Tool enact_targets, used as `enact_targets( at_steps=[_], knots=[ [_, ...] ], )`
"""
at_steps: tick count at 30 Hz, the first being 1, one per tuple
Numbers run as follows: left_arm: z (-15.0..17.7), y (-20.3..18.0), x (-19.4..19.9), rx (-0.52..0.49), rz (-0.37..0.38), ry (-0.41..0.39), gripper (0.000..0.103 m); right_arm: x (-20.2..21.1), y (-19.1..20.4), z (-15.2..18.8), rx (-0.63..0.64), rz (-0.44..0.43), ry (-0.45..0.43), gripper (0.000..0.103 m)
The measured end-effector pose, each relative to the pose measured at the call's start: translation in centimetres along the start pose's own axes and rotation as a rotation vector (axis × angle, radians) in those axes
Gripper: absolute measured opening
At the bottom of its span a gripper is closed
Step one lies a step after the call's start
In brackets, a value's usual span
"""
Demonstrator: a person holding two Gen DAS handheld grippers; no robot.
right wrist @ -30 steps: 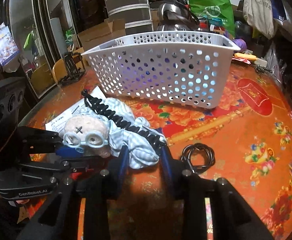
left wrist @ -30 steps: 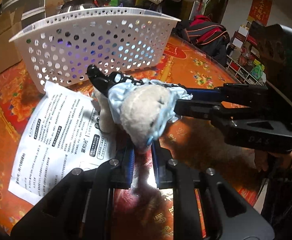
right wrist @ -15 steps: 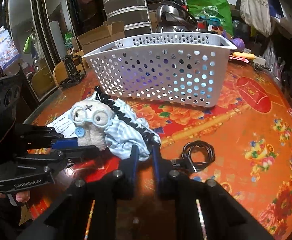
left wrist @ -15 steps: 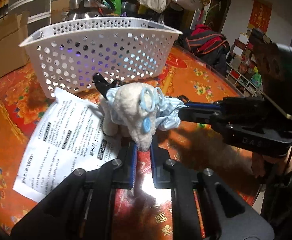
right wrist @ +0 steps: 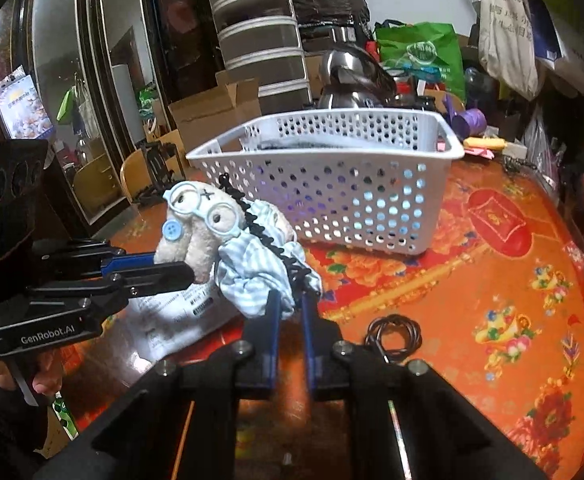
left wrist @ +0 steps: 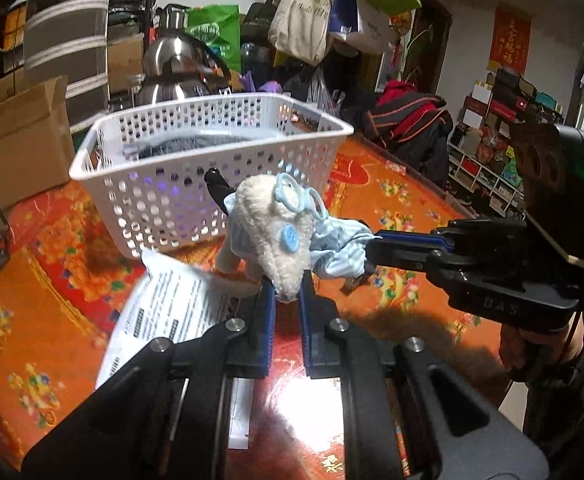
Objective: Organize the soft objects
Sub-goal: 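Lift the plush toy with both grippers and carry it over the basket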
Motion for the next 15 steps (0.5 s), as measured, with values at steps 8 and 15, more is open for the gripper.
enact_targets(
  at_steps=[8,15],
  knots=[
    [-4.9,-0.5,2.9,-0.045,-0.023,-0.068,0.009,2.1,0.9,-3.1,0.035,0.013,-0.056,0.008],
    [-12.3,0.0,4.6,-0.09,-0.064,-0.144,0.009,4.5,1.9,-9.4,0.108,0.068,-0.146,0.008]
  ],
)
Point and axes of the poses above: each gripper's, at about its wrist camera, not at the fingertips, and x roughly against the way its jaws point, y to its left, z to its underside, the point moved 5 cm from there along -x, roughly the way its jaws point, and after that the axes turned 3 degrees about -y, right-handed, at the moved point
